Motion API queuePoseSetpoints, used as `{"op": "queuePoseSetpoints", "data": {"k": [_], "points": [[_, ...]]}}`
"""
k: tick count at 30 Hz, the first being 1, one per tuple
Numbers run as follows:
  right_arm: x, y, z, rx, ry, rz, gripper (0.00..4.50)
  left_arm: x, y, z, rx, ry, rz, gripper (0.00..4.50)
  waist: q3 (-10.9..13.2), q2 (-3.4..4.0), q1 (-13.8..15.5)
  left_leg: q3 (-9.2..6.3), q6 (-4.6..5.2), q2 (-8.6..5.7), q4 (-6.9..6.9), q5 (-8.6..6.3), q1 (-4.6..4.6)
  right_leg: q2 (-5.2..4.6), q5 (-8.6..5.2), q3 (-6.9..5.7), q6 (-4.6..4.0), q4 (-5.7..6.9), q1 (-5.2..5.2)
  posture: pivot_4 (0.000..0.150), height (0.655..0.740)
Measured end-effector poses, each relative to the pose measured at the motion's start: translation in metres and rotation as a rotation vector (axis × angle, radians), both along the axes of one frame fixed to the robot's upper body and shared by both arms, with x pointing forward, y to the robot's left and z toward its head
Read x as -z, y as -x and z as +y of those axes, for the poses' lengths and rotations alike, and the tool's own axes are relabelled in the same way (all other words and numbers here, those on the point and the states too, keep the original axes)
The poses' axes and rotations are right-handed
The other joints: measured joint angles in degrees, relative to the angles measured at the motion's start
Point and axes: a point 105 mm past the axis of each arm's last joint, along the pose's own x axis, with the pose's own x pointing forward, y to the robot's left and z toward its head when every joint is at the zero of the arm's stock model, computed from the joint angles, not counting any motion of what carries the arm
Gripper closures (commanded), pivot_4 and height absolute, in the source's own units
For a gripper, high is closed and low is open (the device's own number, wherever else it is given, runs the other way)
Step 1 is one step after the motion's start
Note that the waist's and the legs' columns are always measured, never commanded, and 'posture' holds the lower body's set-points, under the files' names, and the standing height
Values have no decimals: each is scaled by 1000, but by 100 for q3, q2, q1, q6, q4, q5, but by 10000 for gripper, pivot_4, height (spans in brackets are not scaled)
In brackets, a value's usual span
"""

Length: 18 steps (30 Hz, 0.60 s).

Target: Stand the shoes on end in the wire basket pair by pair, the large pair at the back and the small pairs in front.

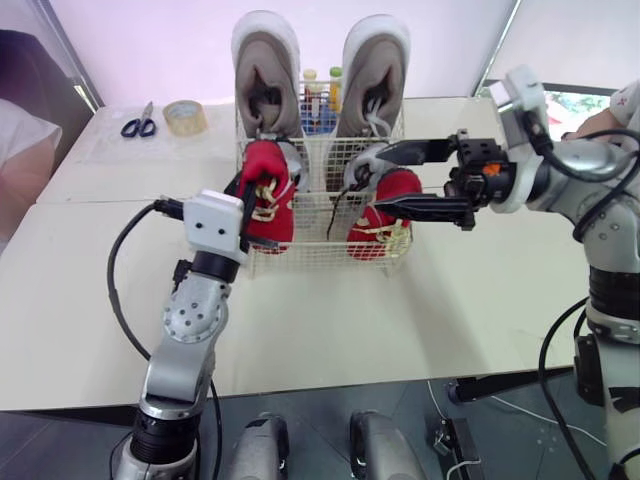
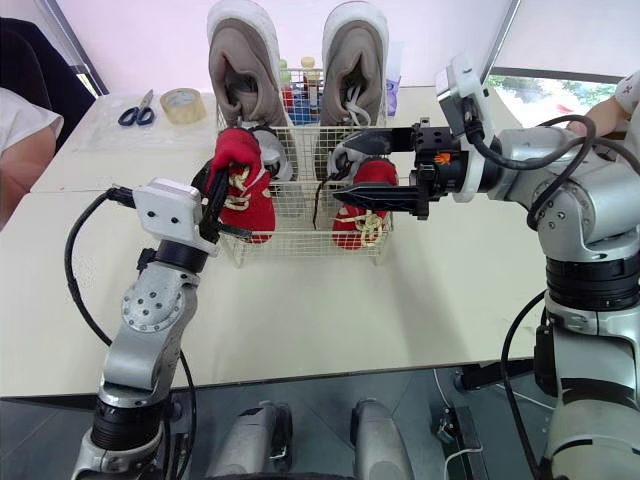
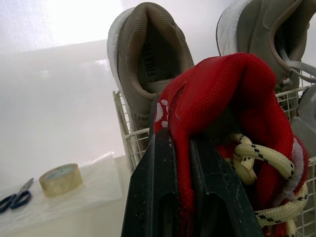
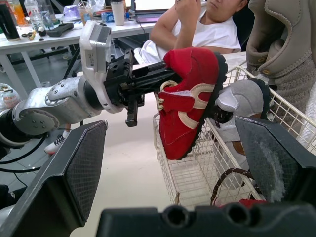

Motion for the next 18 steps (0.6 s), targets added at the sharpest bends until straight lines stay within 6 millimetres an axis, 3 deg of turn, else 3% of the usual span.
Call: {"op": "queuePoseSetpoints", "data": {"k": [3, 6, 9, 18], "points": [[1, 0, 0, 1, -1, 2, 0, 3, 1, -1, 17, 10, 25, 34470, 0, 0, -1, 0, 0, 0, 0, 0, 0, 0, 0, 0, 0, 0, 0, 1500, 7400], [2, 0, -1, 4, -2, 7, 0, 24, 0, -2, 59, 37, 132, 20308, 1, -1, 2, -1, 0, 1, 0, 0, -3, 0, 0, 0, 0, 1, -4, 1500, 7400], [4, 0, -2, 3, -2, 12, 0, 26, 7, 5, 88, 71, 179, 5840, 1, -1, -4, -1, 0, 3, 0, 0, -4, 1, 0, 0, 0, 1, -7, 1500, 7400], [8, 4, -3, -29, -18, 53, 0, 12, 38, 42, 95, -5, 278, 5840, 2, -1, 6, -1, -1, 6, 2, 0, -4, 3, 0, -1, -1, 2, -8, 1500, 7400]]}}
